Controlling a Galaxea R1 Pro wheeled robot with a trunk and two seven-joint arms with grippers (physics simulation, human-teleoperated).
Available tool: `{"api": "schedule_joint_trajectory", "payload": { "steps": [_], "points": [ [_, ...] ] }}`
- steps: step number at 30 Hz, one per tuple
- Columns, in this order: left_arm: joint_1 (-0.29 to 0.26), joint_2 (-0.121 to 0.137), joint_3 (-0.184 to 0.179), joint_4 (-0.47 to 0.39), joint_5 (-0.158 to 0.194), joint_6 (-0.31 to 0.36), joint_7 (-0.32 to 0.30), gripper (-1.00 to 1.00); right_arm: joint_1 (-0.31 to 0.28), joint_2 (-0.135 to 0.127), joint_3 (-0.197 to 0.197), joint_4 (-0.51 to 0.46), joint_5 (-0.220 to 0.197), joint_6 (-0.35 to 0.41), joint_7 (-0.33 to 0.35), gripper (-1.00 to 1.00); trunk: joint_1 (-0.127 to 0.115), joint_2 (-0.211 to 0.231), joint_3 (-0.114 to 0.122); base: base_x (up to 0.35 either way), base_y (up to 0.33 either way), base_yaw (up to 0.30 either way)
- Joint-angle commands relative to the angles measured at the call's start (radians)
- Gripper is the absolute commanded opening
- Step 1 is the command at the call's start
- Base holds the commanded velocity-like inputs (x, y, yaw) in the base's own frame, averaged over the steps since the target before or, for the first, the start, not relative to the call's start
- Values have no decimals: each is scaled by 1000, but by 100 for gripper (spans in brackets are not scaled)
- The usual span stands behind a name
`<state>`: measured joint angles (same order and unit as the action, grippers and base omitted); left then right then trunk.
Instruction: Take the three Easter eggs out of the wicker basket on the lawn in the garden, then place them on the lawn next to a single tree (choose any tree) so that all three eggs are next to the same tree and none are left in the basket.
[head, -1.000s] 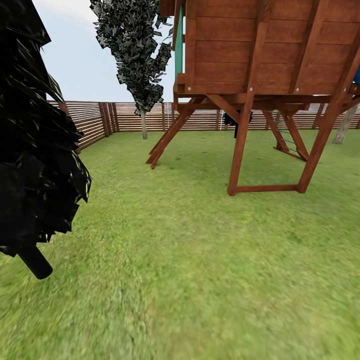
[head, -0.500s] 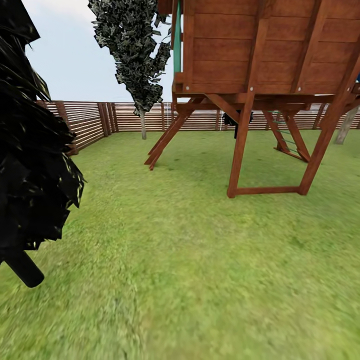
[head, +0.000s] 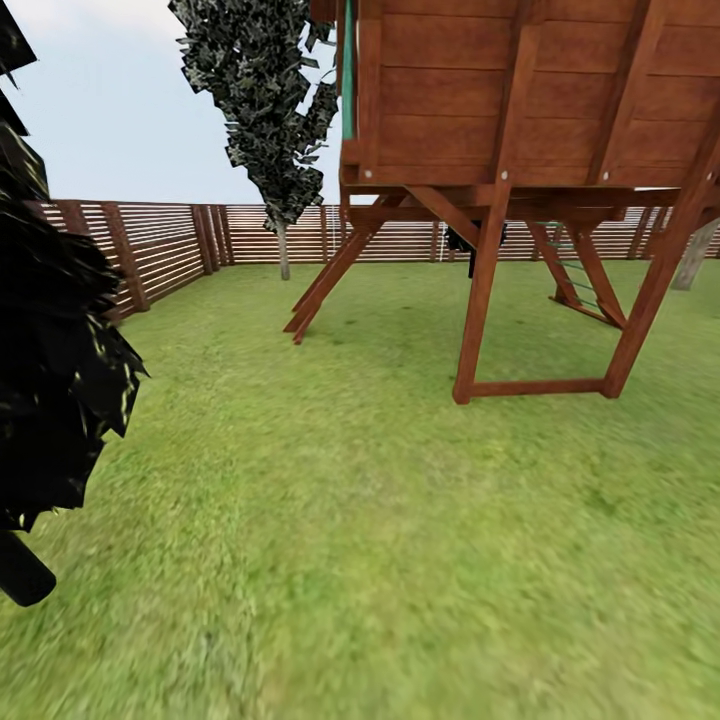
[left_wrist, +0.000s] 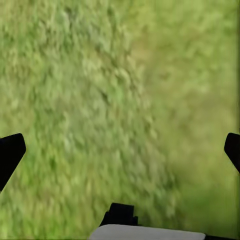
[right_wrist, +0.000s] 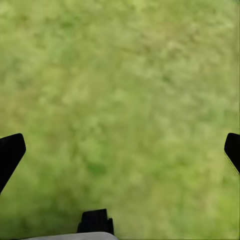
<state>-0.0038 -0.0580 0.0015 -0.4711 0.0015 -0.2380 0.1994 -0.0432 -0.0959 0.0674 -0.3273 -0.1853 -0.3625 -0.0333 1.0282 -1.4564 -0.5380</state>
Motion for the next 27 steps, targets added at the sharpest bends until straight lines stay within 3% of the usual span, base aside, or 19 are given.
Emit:
{"api": "schedule_joint_trajectory", "payload": {
  "steps": [1, 8, 20, 27],
  "points": [
    [-1, 0, 0, 0, 0, -3, 3, 100, -1, -1, 7, 1, -8, -3, -3, 100, 4, -8, -4, 315, -117, 0],
    [-1, 0, 0, 0, 0, -3, 5, 100, -1, 0, 8, 1, -7, -4, -3, 100, 31, -57, -26, 242, -107, 0],
    [-1, -19, 1, -1, 0, -3, 11, 100, -1, -1, 8, 0, -7, -4, -3, 100, 77, -141, -64, 25, -19, 0],
    [-1, -20, 2, -1, 0, -1, 11, 100, 0, -1, 8, -1, -7, -4, -3, 100, 104, -190, -86, 277, 0, 0]
  ]
}}
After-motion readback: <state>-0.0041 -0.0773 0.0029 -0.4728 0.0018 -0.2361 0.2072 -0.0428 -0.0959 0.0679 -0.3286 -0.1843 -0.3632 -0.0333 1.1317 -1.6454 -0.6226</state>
